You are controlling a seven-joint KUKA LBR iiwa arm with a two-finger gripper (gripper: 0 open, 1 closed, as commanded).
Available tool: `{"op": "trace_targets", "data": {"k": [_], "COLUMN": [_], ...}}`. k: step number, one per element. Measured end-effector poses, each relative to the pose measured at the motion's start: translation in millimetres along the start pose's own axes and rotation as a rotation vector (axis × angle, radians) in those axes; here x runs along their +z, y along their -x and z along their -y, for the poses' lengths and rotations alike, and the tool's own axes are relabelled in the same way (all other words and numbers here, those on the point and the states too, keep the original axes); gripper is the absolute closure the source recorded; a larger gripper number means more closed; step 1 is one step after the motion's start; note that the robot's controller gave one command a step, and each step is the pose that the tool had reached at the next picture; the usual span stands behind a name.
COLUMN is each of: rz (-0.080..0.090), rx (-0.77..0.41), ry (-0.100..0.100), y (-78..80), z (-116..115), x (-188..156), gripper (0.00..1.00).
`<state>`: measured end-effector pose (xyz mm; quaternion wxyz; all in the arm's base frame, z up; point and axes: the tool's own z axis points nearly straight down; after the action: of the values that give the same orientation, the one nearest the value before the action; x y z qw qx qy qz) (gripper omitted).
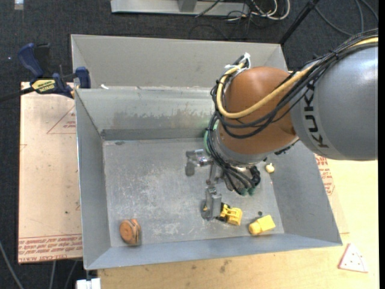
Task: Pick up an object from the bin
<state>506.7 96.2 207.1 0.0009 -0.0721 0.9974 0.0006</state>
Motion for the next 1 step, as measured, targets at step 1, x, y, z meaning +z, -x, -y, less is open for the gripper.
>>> {"op": "trace_targets", "data": {"k": [1], "rz": [-0.001], "rx": [0.029], "ry": [0.000], "y": [-2.0], "z": [15.4], "x": [31.1], "gripper": [0.00]}}
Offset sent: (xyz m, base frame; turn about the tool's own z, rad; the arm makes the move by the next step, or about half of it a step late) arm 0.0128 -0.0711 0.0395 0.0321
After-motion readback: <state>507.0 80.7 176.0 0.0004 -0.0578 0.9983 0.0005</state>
